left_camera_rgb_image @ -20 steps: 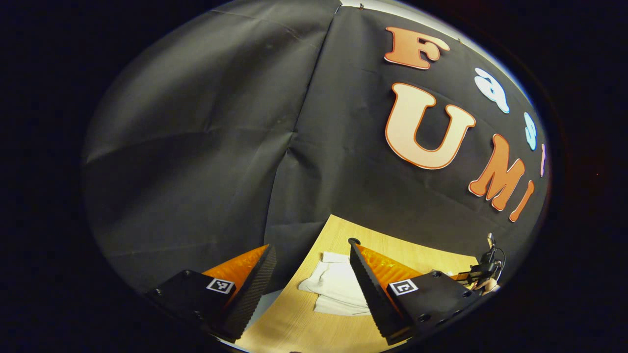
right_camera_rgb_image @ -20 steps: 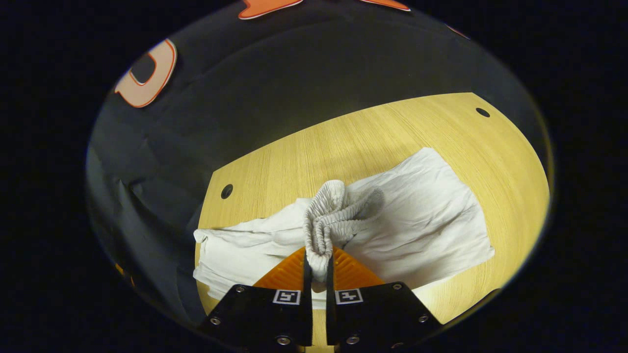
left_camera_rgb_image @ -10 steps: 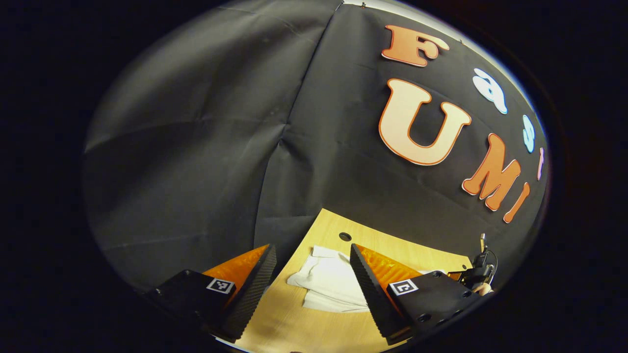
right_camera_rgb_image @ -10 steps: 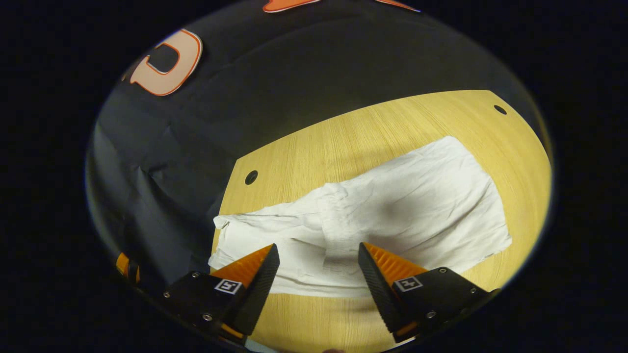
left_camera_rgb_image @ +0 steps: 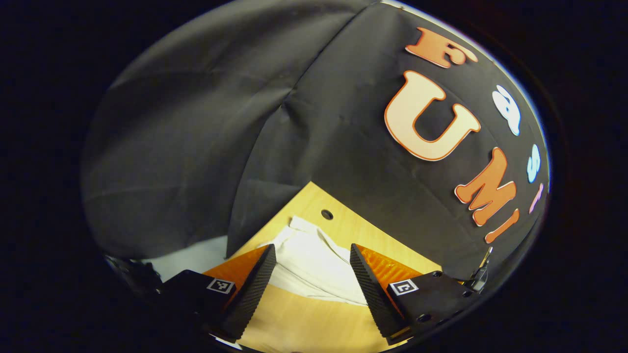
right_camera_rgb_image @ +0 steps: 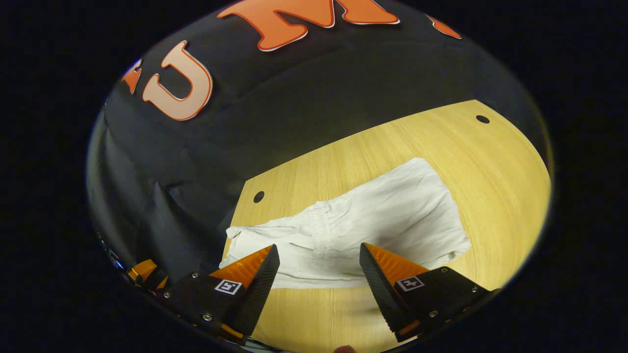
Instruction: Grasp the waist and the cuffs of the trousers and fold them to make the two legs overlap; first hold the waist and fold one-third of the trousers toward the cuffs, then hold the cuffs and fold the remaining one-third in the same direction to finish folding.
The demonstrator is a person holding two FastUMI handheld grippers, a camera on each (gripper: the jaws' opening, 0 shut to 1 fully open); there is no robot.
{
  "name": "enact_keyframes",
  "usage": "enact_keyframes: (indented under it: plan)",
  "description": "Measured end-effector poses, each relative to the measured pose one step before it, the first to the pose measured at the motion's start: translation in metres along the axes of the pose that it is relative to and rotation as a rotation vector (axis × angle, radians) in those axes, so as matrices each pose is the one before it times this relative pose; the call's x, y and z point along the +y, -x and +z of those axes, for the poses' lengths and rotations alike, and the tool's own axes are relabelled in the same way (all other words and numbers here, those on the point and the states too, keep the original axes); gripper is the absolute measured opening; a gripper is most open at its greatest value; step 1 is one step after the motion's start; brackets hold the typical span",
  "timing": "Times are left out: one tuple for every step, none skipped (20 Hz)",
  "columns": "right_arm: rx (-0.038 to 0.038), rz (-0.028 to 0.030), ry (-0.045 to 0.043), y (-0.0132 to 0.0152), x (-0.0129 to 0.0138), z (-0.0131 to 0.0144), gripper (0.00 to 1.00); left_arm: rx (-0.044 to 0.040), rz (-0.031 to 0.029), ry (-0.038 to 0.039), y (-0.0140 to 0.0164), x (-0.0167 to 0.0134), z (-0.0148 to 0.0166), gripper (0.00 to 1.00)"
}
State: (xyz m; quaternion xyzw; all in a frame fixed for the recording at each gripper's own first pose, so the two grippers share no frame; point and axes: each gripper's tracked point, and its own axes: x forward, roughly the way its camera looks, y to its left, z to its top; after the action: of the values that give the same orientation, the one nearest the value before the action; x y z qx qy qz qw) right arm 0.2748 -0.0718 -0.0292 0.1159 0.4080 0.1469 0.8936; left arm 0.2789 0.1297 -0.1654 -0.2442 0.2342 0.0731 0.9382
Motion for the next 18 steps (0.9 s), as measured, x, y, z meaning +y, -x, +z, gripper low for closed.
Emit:
enact_keyframes:
  plan:
    - [-0.00425,-0.01060,0.00702,0.00623,-0.00896,-0.00047,0.98,0.02965,0.00477,0.04678,-0.00496,0.00009,-0.01113,0.99]
    - [-0.00065,-0.00561,0.00520,0.00546,-0.00629,-0.00084,0.99,0.03189,0.01151,0.04371,-0.00478,0.00192,-0.01228,0.99]
    - [-0.00022,-0.00727,0.00344,0.00719,-0.00767,-0.00047,0.99,0.02922,0.00301,0.04346,-0.00301,0.00155,-0.01093,0.99]
    - [0.00027,-0.00722,0.00385,0.00454,-0.00790,0.00003,0.99,0.01974,0.00294,0.04570,-0.00486,0.00384,-0.01061,0.99]
    - [-0.00300,-0.00742,0.00378,0.00538,-0.00707,-0.00011,0.99,0.02134,0.00236,0.04623,-0.00625,0.00085,-0.00971,1.00]
    - [-0.00440,-0.01001,0.00638,0.00536,-0.00773,0.00097,0.99,0.02355,0.00383,0.04822,-0.00886,0.00307,-0.00910,0.99]
    - [-0.00118,-0.01143,0.00499,0.00386,-0.00862,0.00066,0.99,0.02125,0.00254,0.05562,-0.00811,0.00350,-0.00930,0.99]
    - [0.00220,-0.00930,0.00040,0.00393,-0.00754,-0.00170,0.99,0.02128,0.00153,0.05772,-0.00948,0.00309,-0.00892,0.99]
    - [0.00359,-0.00571,-0.00511,0.00441,-0.00701,-0.00006,0.99,0.02186,0.00683,0.05475,-0.00852,0.00519,-0.00710,0.99]
    - [0.00720,-0.00396,-0.00804,0.00261,-0.00669,-0.00012,0.98,0.01899,-0.00198,0.05041,-0.00752,0.00512,-0.00618,0.99]
    - [0.00507,-0.00657,-0.00781,0.00314,-0.00763,-0.00035,0.98,0.01004,0.00484,0.04307,-0.00674,0.00436,-0.00287,0.99]
    - [-0.00091,-0.00996,-0.00649,0.00223,-0.00726,0.00148,0.98,0.00303,0.00814,0.03114,-0.01018,0.00481,-0.00142,0.99]
    - [-0.00145,-0.01056,-0.00208,0.00203,-0.00742,0.00131,0.99,-0.00100,0.02087,0.02387,-0.00878,0.00761,-0.00079,0.99]
    - [0.00027,-0.01164,-0.00124,0.00250,-0.00589,0.00060,0.99,-0.00498,0.01825,0.02711,-0.00797,0.00645,-0.00012,0.99]
    - [-0.00016,-0.01018,-0.00493,0.00158,-0.00608,0.00020,0.99,-0.00240,0.01047,0.02797,-0.00629,0.00393,0.00309,0.95]
    - [0.00046,-0.01062,-0.00805,0.00321,-0.00733,0.00167,0.98,-0.00197,0.00869,0.01956,-0.00713,0.00361,0.00234,0.99]
    - [-0.00175,-0.00977,-0.00665,0.00113,-0.00626,0.00132,0.98,0.00041,0.00461,0.01370,-0.00681,0.00250,0.00233,0.99]
    - [-0.00094,-0.01533,-0.00770,0.00081,-0.00746,0.00015,0.98,-0.00626,0.01919,0.00766,-0.00687,0.00539,0.00199,0.95]
